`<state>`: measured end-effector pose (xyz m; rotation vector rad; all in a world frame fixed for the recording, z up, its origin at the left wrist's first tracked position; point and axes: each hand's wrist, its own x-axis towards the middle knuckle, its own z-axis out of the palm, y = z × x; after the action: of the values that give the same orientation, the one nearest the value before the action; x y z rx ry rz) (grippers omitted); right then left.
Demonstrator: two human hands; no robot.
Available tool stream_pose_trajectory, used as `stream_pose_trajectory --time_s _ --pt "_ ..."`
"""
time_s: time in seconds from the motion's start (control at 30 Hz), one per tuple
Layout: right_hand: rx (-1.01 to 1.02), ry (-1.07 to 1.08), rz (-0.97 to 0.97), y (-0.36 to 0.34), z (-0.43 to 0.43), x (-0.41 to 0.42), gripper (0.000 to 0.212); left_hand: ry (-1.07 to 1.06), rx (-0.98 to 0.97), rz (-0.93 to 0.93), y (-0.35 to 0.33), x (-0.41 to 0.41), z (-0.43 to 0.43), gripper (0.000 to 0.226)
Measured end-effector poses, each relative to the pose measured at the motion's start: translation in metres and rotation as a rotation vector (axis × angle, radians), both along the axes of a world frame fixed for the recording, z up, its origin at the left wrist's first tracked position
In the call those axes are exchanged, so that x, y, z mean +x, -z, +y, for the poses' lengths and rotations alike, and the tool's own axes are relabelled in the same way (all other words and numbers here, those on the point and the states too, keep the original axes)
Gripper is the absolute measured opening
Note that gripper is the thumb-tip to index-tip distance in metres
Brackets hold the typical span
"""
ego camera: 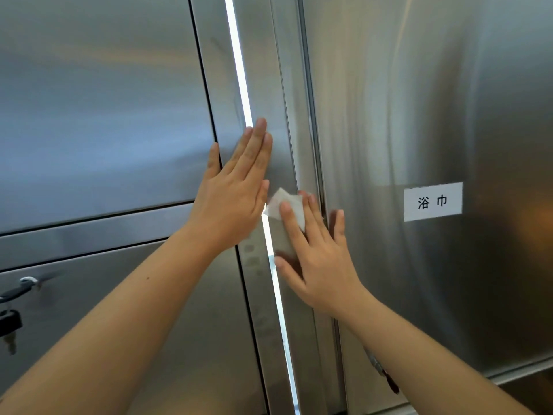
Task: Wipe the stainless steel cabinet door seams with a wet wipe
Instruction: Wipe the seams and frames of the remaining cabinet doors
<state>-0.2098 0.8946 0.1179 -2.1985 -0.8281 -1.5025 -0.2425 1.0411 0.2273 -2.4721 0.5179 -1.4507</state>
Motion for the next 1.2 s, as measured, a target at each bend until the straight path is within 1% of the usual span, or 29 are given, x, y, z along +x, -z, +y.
stream_pose_trajectory --time_s 0.1,0.17,0.27,0.33,0.57,0.67,0.73,1.03,1.2 --pt "-0.032 0.064 -0.015 0.024 -0.005 -0.003 0.069 -0.006 0.011 -0.003 -0.001 -0.001 0.002 0.055" --pt "-0.013 0.092 -0.056 0.026 -0.004 -0.003 0.066 -0.009 0.006 0.005 -0.001 -0.002 0.001 0.057" --pt "0.014 0.087 -0.147 0.025 0.000 -0.005 0.064 -0.015 0.007 0.015 -0.002 -0.003 0.000 0.057" --pt "0.027 0.087 -0.173 0.027 0.002 -0.007 0.061 -0.021 0.008 0.019 -0.002 -0.004 0.000 0.057" --pt "0.107 0.041 -0.130 0.030 0.008 -0.014 0.053 -0.022 0.007 0.031 -0.003 -0.006 -0.001 0.058" --pt "0.165 -0.002 -0.101 0.027 0.009 -0.016 0.049 -0.021 0.006 0.030 -0.003 -0.006 0.000 0.058" --pt "0.169 -0.030 -0.084 0.026 0.009 -0.017 0.048 -0.021 0.003 0.029 -0.002 -0.005 -0.001 0.058" --pt "0.039 -0.003 -0.014 0.042 0.010 -0.013 0.059 -0.033 0.004 0.026 -0.002 -0.005 -0.002 0.058" --pt "-0.042 -0.043 -0.023 0.010 0.000 -0.003 0.070 -0.039 0.019 0.021 -0.003 -0.006 -0.001 0.058"
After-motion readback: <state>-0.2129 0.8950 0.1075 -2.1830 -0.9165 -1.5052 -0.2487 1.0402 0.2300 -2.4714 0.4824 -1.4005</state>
